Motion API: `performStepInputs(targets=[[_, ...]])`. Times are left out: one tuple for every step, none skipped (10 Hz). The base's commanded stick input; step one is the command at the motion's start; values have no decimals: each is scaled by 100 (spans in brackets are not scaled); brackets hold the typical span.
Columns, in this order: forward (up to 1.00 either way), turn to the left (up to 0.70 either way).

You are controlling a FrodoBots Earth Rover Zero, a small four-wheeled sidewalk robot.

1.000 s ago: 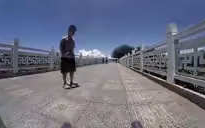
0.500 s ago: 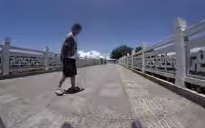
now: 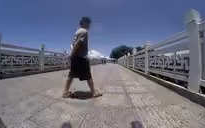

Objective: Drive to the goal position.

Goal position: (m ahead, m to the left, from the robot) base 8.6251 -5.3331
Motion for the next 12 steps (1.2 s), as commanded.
performStepInputs(targets=[[70,0],[70,0],[70,0],[70,0],[70,0],[70,0],[70,0],[70,0],[70,0],[70,0],[70,0],[70,0]])
